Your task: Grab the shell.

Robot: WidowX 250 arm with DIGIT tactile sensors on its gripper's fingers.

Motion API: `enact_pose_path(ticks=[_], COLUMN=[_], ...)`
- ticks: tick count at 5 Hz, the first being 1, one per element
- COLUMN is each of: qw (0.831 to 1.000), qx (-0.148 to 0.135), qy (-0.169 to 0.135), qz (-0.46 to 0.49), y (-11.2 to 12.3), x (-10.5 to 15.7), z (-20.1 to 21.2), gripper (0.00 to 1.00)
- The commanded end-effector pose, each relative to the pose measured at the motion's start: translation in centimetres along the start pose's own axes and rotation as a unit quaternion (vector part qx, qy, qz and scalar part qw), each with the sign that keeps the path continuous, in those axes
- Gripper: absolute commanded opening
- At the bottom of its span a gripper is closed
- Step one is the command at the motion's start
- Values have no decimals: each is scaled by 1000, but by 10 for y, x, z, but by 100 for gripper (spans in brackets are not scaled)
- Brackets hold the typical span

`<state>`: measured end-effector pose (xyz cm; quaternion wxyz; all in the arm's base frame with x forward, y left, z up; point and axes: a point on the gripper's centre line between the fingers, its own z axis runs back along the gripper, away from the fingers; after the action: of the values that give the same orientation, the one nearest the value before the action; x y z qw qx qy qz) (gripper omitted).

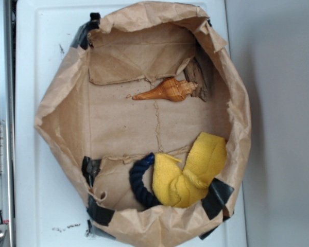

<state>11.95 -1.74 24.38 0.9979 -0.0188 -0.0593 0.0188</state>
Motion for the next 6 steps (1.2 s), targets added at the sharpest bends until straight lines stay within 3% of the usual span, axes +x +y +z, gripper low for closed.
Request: enact_pose_path(ticks=[1,2,4,6], qw=[1000,999,997,998], qx=[0,-28,-52,-22], qy=[0,-12,-30,-51], qz=[0,-20,-39,-21], y=[0,-1,19,28], x=[0,21,62,110], z=[0,-1,-23,-56], gripper=[100,100,100,100])
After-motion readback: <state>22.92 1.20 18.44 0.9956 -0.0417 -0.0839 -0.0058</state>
